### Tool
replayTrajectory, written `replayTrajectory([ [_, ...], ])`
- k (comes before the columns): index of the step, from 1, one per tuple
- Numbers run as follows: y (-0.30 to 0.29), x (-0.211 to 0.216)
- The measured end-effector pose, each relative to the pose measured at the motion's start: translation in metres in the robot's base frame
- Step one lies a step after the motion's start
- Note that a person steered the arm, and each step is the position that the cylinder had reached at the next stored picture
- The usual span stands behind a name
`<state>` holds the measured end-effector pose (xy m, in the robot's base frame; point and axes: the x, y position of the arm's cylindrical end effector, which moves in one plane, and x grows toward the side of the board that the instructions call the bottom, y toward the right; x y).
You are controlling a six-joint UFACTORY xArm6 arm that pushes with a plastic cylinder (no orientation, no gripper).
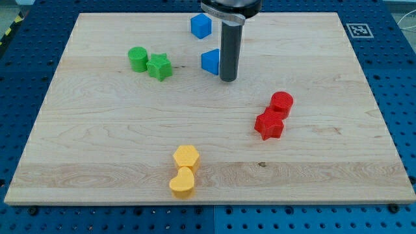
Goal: Slide the blue triangle to the top center of the board
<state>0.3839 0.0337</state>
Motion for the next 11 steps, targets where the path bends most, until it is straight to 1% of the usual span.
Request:
replayTrajectory([
  [1,-0.002,-0.008],
  [2,-0.003,-0.005],
  [3,0.012,0.019],
  [4,0.009,0.042],
  [6,-0.025,0.047],
  [7,-0.036,0.039],
  [11,-0.038,-0.062],
])
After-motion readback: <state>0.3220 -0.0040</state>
